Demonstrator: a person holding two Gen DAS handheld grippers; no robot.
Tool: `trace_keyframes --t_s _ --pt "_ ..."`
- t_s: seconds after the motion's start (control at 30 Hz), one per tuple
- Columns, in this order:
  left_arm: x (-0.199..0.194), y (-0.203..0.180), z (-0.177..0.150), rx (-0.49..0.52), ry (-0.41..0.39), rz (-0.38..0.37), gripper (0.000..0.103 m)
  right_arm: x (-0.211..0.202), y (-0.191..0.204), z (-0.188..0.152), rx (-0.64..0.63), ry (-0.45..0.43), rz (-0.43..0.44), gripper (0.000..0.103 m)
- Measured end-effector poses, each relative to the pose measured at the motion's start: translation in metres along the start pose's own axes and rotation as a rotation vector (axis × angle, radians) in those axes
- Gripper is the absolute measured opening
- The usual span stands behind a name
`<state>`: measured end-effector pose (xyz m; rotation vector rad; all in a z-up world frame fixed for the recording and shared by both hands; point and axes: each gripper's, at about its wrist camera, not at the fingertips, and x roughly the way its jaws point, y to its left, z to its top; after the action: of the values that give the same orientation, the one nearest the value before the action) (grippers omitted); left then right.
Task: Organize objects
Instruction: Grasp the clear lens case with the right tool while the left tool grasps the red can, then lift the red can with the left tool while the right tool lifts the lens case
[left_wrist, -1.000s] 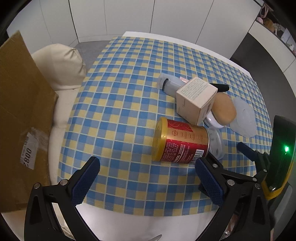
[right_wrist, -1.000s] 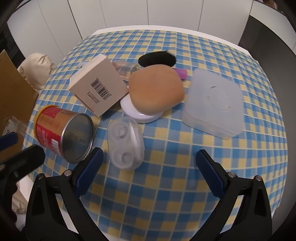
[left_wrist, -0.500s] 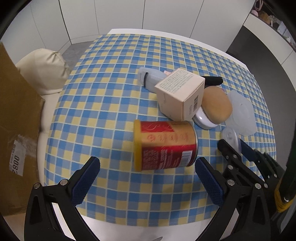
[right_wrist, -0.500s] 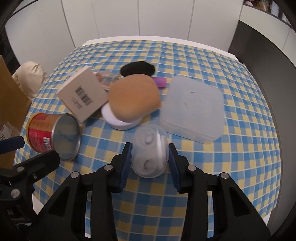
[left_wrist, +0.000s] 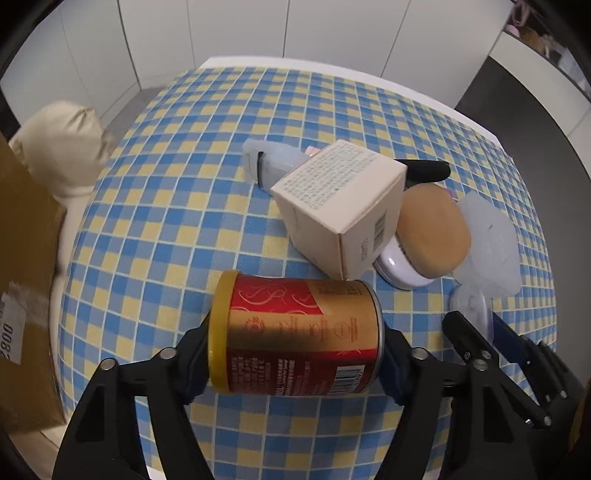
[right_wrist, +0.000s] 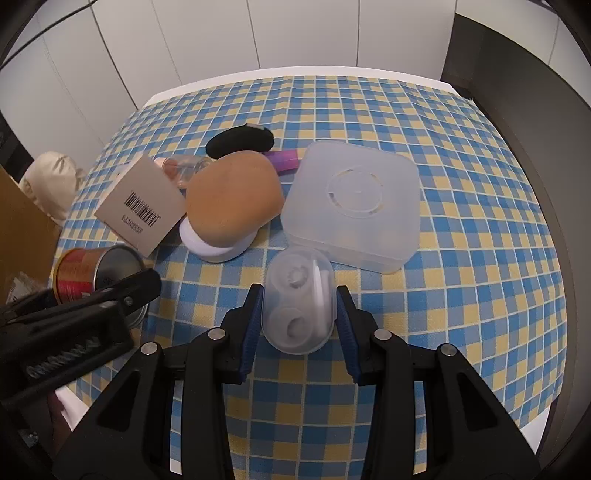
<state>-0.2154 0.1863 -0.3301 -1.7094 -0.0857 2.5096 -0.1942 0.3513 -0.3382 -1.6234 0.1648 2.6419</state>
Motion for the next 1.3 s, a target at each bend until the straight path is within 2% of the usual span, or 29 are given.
trace_keyframes --t_s 0.2,0.33,0.5,0.77,1.0,1.3 --pt "-0.001 0.008 -0.003 -0.037 -0.067 -0.017 0.066 0.000 0.011 -0.004 -0.044 -0.007 -0.044 0.040" --pt "-0.001 0.005 -0.004 -0.004 -0.074 0.008 0.065 -0.002 0.018 -0.008 -0.062 -0.010 -0.045 0.040" --pt "-0.003 0.014 -0.001 -0.033 -0.067 -0.029 0.064 -0.004 0.016 -0.011 -0.046 -0.005 -0.027 0.040" --pt "-0.026 0.009 0.003 0.018 -0.117 0.044 0.063 -0.020 0.024 -0.003 -0.072 -0.035 -0.051 0.040" --pt "-0.064 0.006 0.012 0.059 -0.161 0.076 0.063 -0.046 0.024 0.008 -0.044 -0.050 -0.068 0.040" --pt "-0.136 -0.002 0.036 0.107 -0.218 0.101 0.062 -0.114 0.021 0.038 -0.015 -0.104 -0.095 0.040"
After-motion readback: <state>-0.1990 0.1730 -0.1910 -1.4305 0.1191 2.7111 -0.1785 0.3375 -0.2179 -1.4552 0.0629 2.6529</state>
